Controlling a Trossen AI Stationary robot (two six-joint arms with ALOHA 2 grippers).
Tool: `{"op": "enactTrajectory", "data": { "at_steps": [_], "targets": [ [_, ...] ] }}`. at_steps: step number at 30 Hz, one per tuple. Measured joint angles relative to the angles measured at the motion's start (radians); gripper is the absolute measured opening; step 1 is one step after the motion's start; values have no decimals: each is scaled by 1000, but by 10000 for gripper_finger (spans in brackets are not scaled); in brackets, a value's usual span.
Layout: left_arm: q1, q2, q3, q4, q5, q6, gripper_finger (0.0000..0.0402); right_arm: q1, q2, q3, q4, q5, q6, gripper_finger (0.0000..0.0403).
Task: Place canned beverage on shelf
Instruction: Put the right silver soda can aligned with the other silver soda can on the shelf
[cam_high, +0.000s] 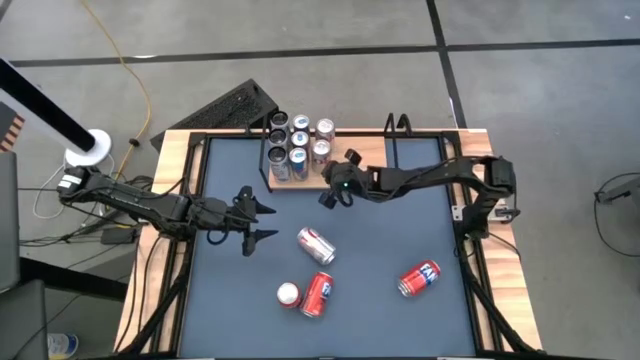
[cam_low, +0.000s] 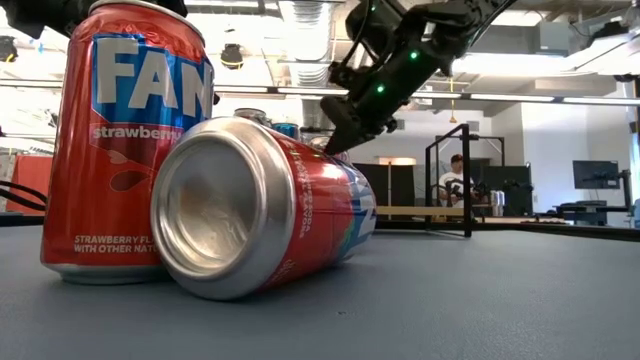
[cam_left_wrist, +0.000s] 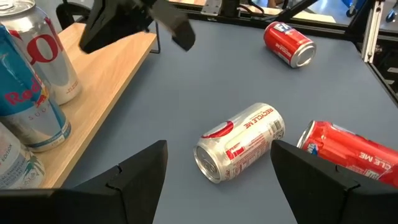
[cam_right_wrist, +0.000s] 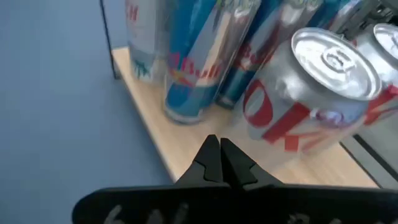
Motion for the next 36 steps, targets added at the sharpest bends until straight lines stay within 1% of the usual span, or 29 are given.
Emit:
{"op": "enactTrajectory", "data": {
  "at_steps": [13, 21, 26, 30, 36],
  "targets": [
    [0, 0, 0, 0, -13, 7, 275, -60, 5, 0, 29, -5, -26, 0],
    [0, 0, 0, -6, 1, -1, 275, -61, 5, 0, 15, 0, -22, 0],
    [0, 0, 0, -7, 1, -2, 275, -60, 5, 0, 0, 41, -12, 0],
    [0, 0, 0, -7, 2, -10, 275, -59, 5, 0, 8, -30, -10, 0],
    [0, 0, 0, -6, 0, -4, 275, -59, 40, -1, 68, -64, -12, 0]
  ]
}}
